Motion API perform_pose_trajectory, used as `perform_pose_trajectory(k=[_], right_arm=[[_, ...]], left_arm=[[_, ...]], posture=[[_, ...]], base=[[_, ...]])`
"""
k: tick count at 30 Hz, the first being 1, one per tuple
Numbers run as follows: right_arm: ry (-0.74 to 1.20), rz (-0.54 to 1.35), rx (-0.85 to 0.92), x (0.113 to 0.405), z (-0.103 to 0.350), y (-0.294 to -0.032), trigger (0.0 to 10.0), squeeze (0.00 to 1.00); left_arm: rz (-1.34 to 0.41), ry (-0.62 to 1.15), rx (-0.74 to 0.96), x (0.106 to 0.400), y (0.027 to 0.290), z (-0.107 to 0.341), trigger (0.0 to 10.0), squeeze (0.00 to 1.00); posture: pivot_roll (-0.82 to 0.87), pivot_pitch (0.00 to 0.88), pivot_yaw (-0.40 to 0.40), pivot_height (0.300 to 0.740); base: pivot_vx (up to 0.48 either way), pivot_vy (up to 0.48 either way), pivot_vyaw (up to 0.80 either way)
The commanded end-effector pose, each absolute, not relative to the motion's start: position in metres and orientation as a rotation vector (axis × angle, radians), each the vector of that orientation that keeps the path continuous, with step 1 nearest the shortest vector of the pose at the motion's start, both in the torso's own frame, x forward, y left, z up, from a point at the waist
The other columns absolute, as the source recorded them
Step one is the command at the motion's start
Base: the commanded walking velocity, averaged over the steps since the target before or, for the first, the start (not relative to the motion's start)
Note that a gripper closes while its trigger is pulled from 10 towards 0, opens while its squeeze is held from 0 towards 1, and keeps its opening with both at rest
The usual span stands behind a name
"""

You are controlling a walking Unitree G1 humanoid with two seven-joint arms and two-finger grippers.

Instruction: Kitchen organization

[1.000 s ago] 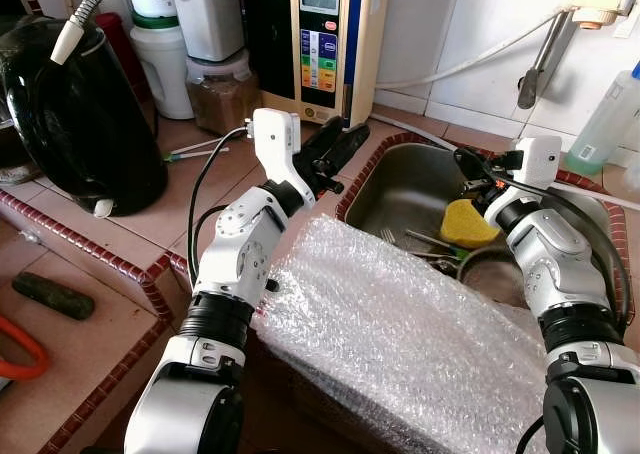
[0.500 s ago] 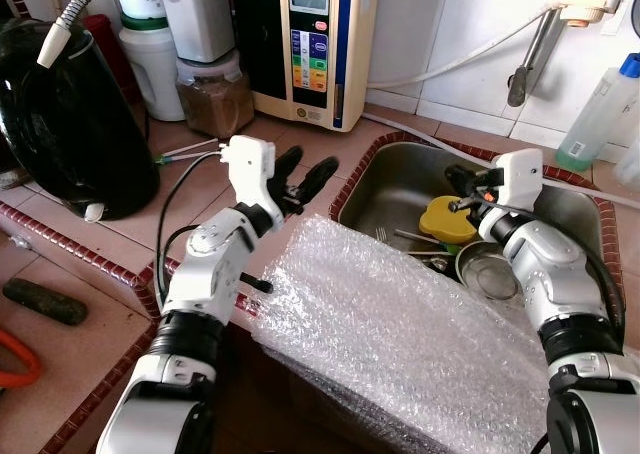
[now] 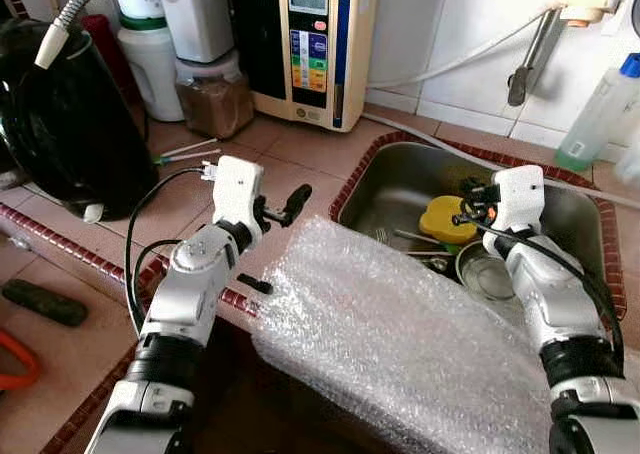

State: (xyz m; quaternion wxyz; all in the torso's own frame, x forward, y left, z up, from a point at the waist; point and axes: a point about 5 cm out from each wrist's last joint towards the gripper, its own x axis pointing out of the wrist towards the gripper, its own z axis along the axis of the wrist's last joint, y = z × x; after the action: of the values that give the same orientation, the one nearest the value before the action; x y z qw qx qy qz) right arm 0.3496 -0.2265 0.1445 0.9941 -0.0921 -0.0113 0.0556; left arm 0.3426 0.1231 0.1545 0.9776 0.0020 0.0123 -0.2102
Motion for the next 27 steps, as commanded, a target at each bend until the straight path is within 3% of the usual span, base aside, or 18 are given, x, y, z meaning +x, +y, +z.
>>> perform_pose_trajectory(k=[1, 7, 12, 13, 14, 15, 27], right_arm=[[-0.049, 0.076, -0.208, 0.346, 0.148, -0.231, 10.0, 0.00], [-0.070, -0.031, -0.201, 0.336, 0.150, -0.244, 10.0, 0.00], [-0.057, -0.081, -0.180, 0.331, 0.148, -0.248, 10.0, 0.00], [-0.058, -0.084, -0.179, 0.331, 0.148, -0.249, 10.0, 0.00], [-0.059, -0.085, -0.181, 0.331, 0.148, -0.249, 10.0, 0.00], [-0.061, -0.091, -0.182, 0.330, 0.149, -0.249, 10.0, 0.00], [-0.068, -0.132, -0.160, 0.329, 0.150, -0.248, 10.0, 0.00]], left_arm=[[-0.436, 0.070, 0.010, 0.339, 0.121, 0.153, 10.0, 1.00], [-0.404, 0.074, -0.039, 0.329, 0.117, 0.147, 10.0, 1.00], [-0.393, 0.083, -0.049, 0.322, 0.113, 0.145, 10.0, 1.00], [-0.390, 0.067, -0.039, 0.322, 0.112, 0.146, 10.0, 0.73], [-0.391, 0.055, -0.031, 0.321, 0.112, 0.147, 10.0, 0.73], [-0.384, 0.038, 0.005, 0.320, 0.111, 0.149, 10.0, 0.00], [-0.340, 0.058, -0.102, 0.321, 0.115, 0.154, 10.0, 0.00]], posture=[[0.05, 0.000, 0.046, 0.740], [0.04, 0.000, 0.038, 0.740], [0.04, 0.000, 0.036, 0.740], [0.04, 0.000, 0.036, 0.740], [0.04, 0.000, 0.037, 0.740], [0.04, 0.000, 0.040, 0.740], [0.05, 0.000, 0.036, 0.740]], base=[[0.000, 0.000, 0.00], [0.000, 0.000, 0.00], [0.000, 0.000, -0.68], [0.000, 0.000, -0.77], [0.000, 0.000, -0.77], [0.000, 0.000, -0.77], [0.000, 0.000, -0.77]])
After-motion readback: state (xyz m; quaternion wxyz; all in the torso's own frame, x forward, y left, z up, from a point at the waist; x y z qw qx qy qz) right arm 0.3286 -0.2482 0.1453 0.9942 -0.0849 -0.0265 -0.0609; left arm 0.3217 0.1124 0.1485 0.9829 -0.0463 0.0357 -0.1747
